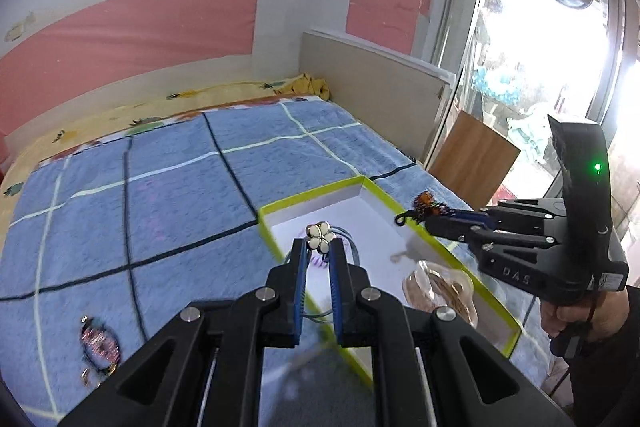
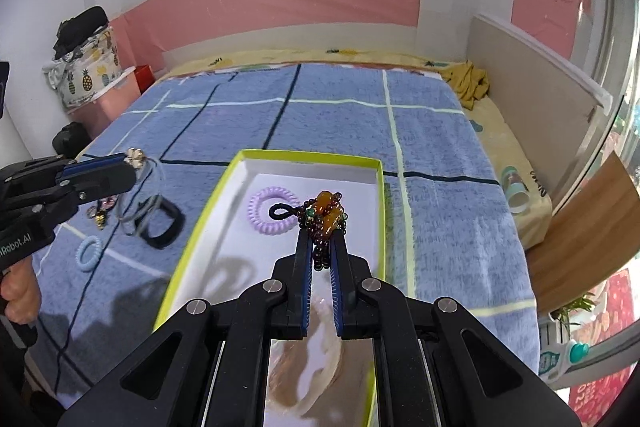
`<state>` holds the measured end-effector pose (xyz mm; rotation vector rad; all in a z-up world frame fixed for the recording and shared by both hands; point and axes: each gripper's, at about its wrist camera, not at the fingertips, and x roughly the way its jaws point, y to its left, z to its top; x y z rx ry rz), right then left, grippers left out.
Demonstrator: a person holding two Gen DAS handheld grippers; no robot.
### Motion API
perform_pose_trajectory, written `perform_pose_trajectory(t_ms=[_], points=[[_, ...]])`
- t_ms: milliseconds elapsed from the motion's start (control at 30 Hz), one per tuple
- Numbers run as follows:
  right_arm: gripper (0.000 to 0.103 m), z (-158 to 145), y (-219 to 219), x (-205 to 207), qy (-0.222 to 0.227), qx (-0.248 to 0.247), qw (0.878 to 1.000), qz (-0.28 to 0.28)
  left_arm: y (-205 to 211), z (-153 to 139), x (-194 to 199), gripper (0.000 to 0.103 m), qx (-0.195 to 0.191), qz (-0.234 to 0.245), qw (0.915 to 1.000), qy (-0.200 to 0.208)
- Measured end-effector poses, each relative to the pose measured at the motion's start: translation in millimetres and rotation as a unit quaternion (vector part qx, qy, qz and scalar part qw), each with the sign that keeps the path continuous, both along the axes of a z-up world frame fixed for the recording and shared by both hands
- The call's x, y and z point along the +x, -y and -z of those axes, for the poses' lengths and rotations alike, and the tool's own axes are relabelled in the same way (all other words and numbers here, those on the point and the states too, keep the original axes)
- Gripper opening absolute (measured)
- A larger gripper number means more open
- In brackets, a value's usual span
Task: Organize jewelry
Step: 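Carry the flower bracelet and beaded charm into the green box and release both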
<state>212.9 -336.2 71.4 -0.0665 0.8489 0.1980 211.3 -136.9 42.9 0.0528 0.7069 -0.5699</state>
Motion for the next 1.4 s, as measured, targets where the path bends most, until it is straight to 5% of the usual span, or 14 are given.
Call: perform_pose_trajectory(t_ms=[433,867,1167,1400], points=[[0.008,36.5,7.5,46.1,-0.062,-0.008,0.998,-0.006,43.0,40.8,64.9,0.012,0.037,0.0,0.998,-0.051],[0.012,51.5,6.9,62.1,-0.101,-0.023,0.995,-0.003,49.6,68.6,88.9,0.013,0.055,-0.011,0.9935,-0.099],[0.032,38.3,4.1,52.2,-0.086,-0.018,0.996,-0.007,44.3,59.9,83.4,0.019,0.045,-0.006,0.9942,-0.097],[0.033,12.1,4.0,25.9,-0.047,0.001,0.999,0.006,25.1,35.8,62.1,0.022,0.027,-0.015,0.9968,-0.073]])
